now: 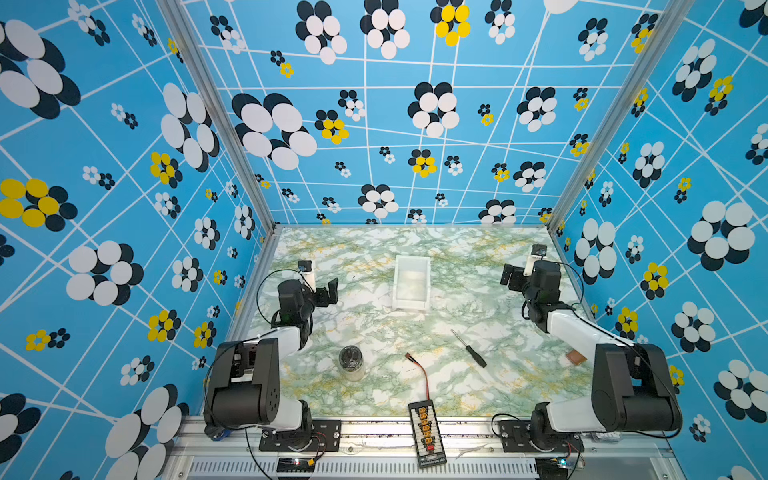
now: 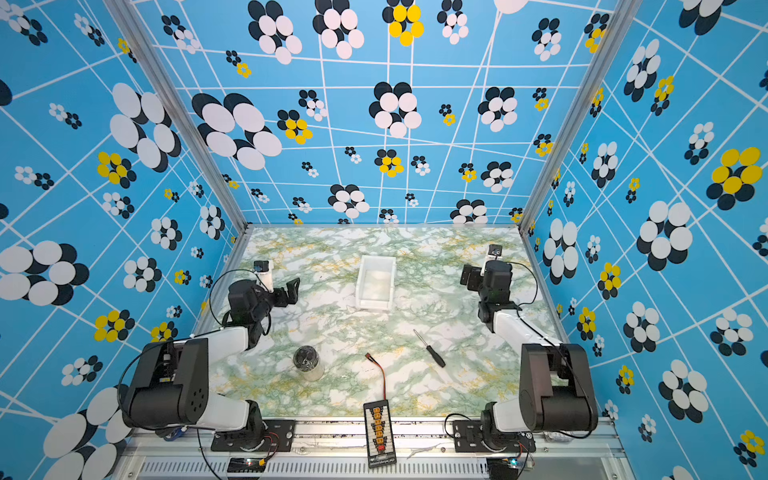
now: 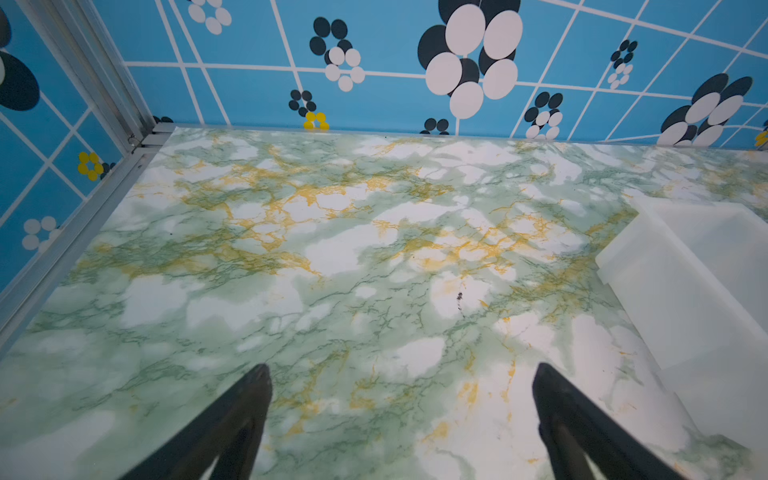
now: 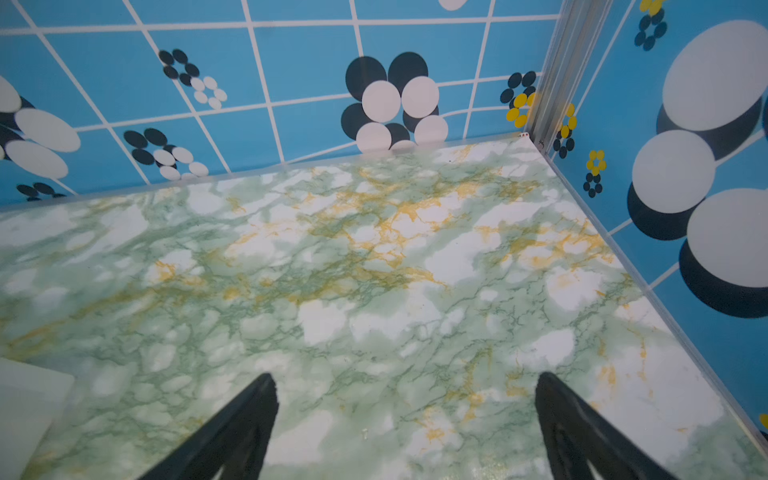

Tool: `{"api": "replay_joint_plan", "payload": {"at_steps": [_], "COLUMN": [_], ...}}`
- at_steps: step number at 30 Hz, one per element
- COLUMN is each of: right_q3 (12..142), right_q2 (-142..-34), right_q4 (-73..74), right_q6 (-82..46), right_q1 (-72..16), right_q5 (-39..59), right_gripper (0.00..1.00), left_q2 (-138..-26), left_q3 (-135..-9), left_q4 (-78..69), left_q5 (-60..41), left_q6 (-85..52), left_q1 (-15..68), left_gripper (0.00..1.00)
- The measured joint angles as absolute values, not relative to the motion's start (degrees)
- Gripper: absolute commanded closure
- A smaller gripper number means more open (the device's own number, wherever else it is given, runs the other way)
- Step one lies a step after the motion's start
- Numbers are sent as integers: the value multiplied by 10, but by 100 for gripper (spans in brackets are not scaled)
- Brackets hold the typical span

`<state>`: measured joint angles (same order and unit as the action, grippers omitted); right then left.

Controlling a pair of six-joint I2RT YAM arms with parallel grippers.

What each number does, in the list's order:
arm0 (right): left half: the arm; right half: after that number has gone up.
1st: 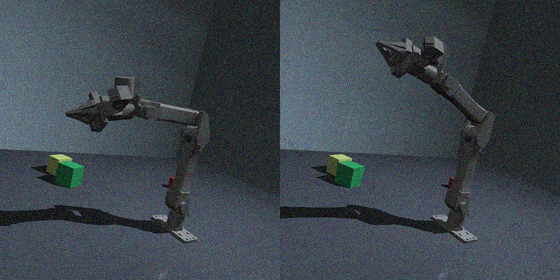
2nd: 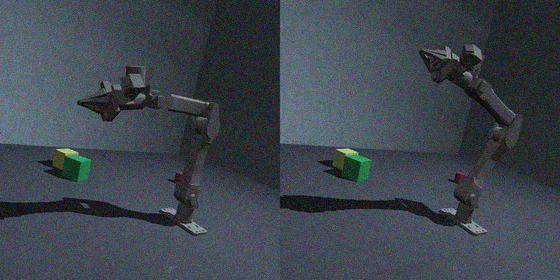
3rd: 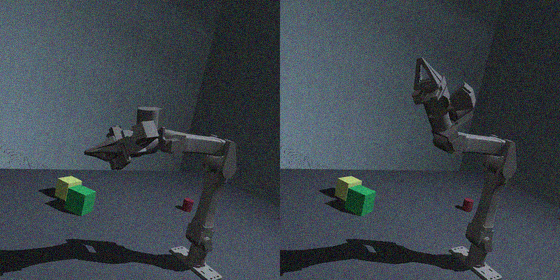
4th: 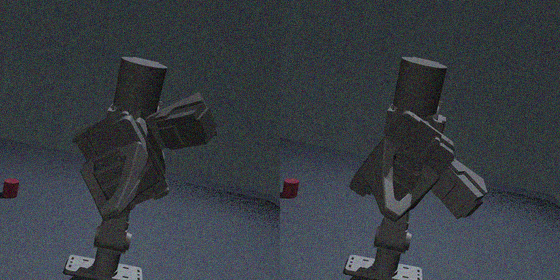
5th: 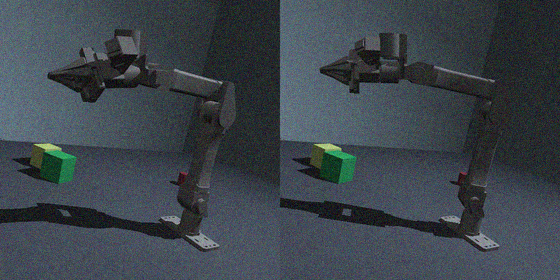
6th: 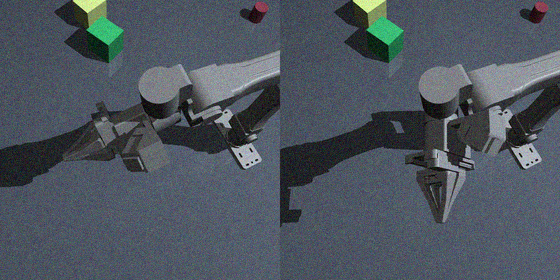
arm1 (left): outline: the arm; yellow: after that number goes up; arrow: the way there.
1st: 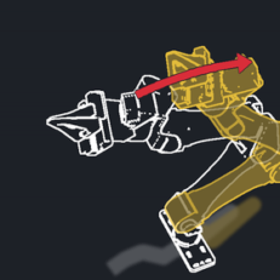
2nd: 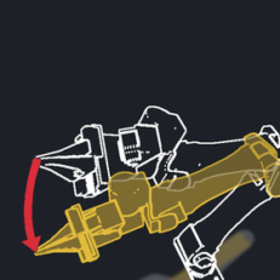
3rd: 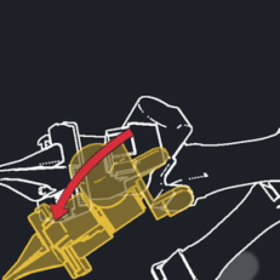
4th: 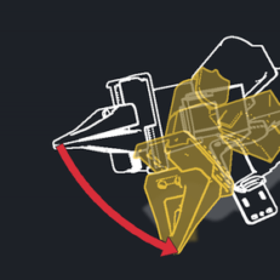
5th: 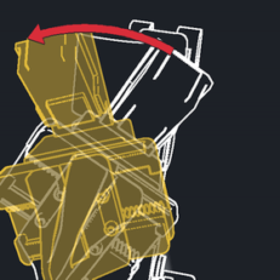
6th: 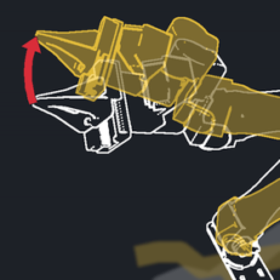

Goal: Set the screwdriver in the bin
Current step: 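Move the right gripper over the black-handled screwdriver while the left arm lifts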

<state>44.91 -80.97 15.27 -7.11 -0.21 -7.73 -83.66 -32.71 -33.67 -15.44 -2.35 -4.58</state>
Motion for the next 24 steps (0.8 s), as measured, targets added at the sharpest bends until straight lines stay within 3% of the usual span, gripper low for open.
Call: {"api": "replay_joint_plan", "payload": {"at_steps": [5,12,18,24], "right_q3": [549,489,439,381], "right_q2": [-768,-669,-657,-633], "right_q4": [-27,-214,-348,-402], "right_q6": [-135,-245,-317,-365], "right_q1": [-19,-145,-284,-320], "right_q5": [-27,23,16,-1], "right_gripper": [1,5,14,24], "left_q2": [-829,-830,-885,-933], "left_q3": [-479,-673,-817,-908], "left_q4": [-96,195,357,444], "left_q5": [-170,-188,-220,-248], "left_q6": [1,26,26,24], "left_q1": [-46,-46,-46,-46], "left_gripper": [1,1,1,1]}}
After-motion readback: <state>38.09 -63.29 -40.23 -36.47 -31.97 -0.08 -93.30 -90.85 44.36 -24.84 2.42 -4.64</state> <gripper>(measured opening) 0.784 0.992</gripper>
